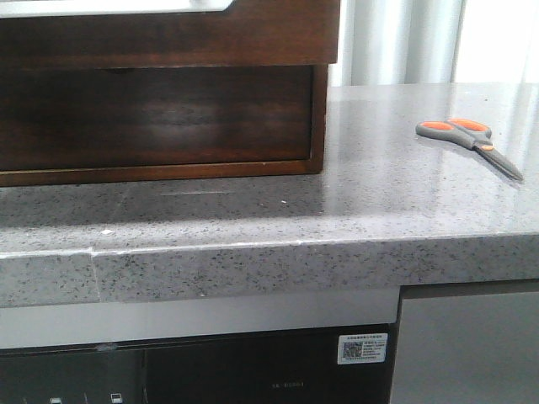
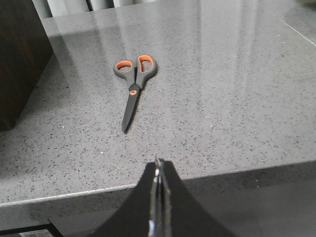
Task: Put scissors in drawer with both arms
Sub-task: 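Pull the drawer open toward the robot with the left gripper, then lower the right gripper over the grey-and-orange scissors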
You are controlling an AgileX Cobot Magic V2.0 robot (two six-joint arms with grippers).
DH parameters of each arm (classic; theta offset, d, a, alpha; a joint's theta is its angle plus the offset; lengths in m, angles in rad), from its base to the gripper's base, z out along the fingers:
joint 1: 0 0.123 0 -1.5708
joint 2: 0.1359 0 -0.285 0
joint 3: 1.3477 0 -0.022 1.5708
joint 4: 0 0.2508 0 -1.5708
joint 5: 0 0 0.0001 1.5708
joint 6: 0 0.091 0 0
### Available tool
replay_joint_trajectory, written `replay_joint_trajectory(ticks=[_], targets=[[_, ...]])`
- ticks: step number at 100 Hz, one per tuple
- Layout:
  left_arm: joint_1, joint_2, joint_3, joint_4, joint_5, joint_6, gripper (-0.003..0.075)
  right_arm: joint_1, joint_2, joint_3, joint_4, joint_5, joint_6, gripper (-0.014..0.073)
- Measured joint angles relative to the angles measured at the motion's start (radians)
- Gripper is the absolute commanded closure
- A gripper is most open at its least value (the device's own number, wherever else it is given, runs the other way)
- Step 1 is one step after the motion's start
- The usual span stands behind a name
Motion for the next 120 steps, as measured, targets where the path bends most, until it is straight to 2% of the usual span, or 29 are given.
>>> replay_joint_trajectory(ticks=[13, 33, 58, 86, 113, 120], targets=[[0.0, 0.0, 0.0, -0.044, -0.06, -0.01, 0.0404, 0.0, 0.0, 0.0, 0.0, 0.0, 0.0, 0.0649], [0.0, -0.002, 0.0, -0.266, -0.166, -0.014, 0.0404, 0.0, 0.0, 0.0, 0.0, 0.0, 0.0, 0.0648], [0.0, -0.064, 0.0, -0.412, -0.181, -0.091, 0.0404, 0.0, 0.077, -0.061, 0.0, 0.014, 0.0, 0.0617], [0.0, -0.192, 0.0, -0.511, -0.05, -0.14, 0.0404, 0.0, 0.364, -0.213, 0.0, 0.014, 0.0, 0.0428], [0.0, -0.28, 0.0, -0.526, 0.11, -0.144, 0.0404, 0.073, 0.704, -0.434, 0.0, 0.068, -0.065, 0.0404], [0.0, -0.292, 0.0, -0.526, 0.125, -0.144, 0.0404, 0.096, 0.795, -0.505, 0.0, 0.099, -0.088, 0.0371]])
